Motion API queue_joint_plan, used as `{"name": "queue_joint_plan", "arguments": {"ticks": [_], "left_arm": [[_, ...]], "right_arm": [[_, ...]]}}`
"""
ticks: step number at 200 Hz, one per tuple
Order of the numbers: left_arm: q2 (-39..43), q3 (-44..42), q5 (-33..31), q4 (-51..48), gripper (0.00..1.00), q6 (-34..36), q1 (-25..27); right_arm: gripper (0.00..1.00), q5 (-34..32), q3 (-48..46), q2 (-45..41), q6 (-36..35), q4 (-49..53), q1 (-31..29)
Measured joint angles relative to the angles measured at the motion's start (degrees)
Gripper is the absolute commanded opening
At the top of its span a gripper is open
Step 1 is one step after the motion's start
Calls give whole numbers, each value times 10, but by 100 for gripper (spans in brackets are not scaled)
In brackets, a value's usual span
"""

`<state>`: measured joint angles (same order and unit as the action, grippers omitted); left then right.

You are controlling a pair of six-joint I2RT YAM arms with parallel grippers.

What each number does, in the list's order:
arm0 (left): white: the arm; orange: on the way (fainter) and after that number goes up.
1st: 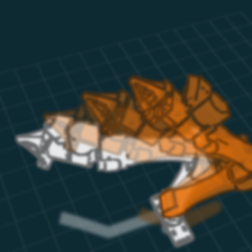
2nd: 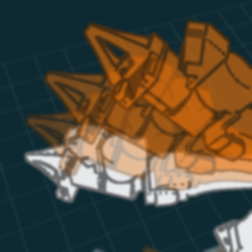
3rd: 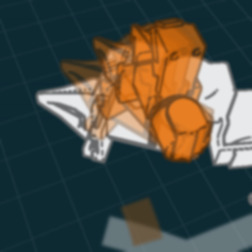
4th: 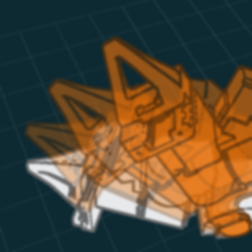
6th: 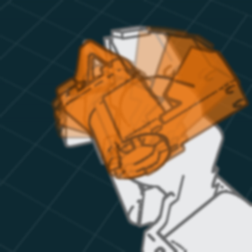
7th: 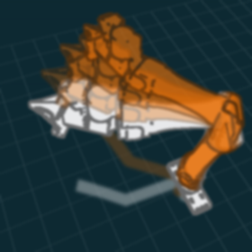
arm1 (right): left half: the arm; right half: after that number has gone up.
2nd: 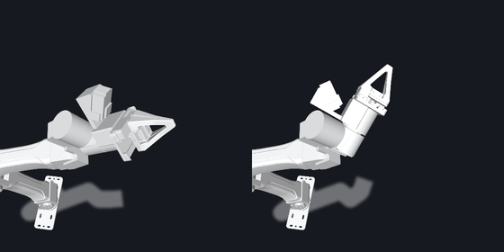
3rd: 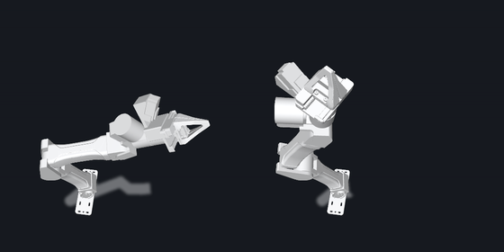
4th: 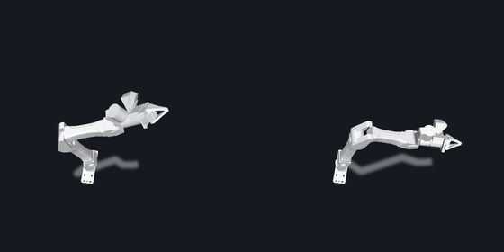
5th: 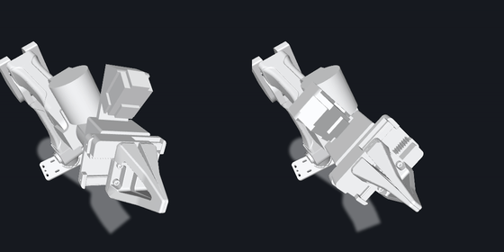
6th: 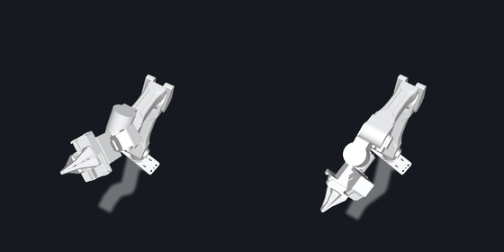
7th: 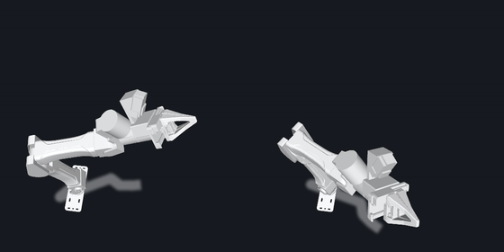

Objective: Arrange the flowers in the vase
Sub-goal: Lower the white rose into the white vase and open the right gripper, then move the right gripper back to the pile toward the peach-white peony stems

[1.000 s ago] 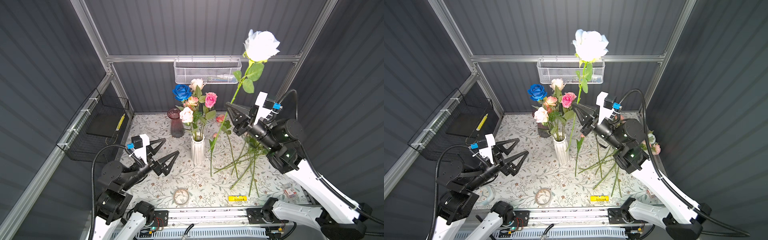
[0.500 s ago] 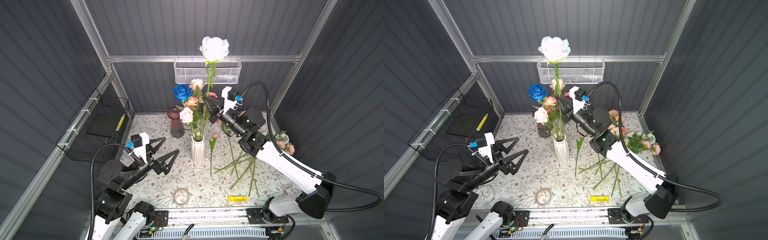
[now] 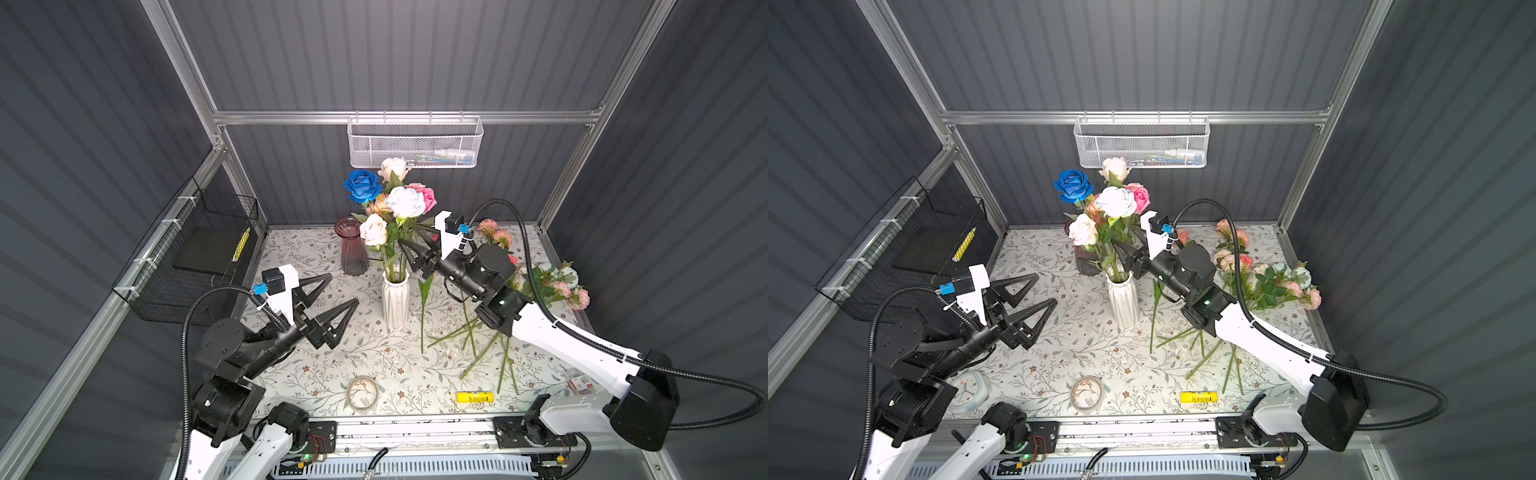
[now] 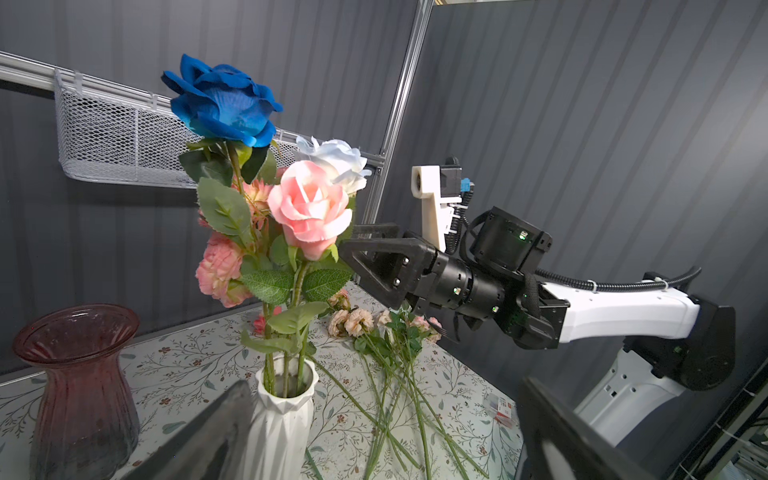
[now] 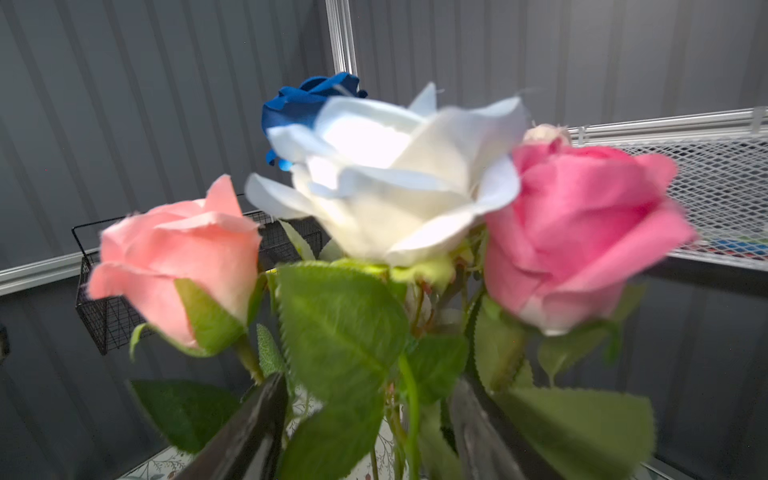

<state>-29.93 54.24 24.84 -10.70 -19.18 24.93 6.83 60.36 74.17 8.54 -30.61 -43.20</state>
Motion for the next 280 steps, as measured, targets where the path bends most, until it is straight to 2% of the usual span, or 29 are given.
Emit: {"name": "queue_joint_plan", "arguments": {"ticks": [64,93,115,136,150,169,197,233,280], "left_arm": [[1,-14,0,5,100,0,0],[1,-24,0,5,100,0,0],[2,-34,-2,7,100,0,0],[5,-38,-3,8,100,0,0],[7,-38,-3,9,100,0,0],[9,-38,-3,9,100,0,0],[10,-38,-3,9,100,0,0],[16,-42,-3,9,100,0,0],[19,-42,-3,9,100,0,0]], "right_arm": [[76,-39,-155,-195,57,8,-1],[74,-102,-178,-250,76,87,5],[70,-126,-179,-249,108,160,46],[62,-128,-178,-217,154,238,123],[62,-125,-177,-186,181,282,172],[60,-113,-172,-120,215,339,245],[53,-106,-146,-15,230,392,313],[42,-104,-88,100,222,429,356],[38,-136,-19,192,205,462,359]]}}
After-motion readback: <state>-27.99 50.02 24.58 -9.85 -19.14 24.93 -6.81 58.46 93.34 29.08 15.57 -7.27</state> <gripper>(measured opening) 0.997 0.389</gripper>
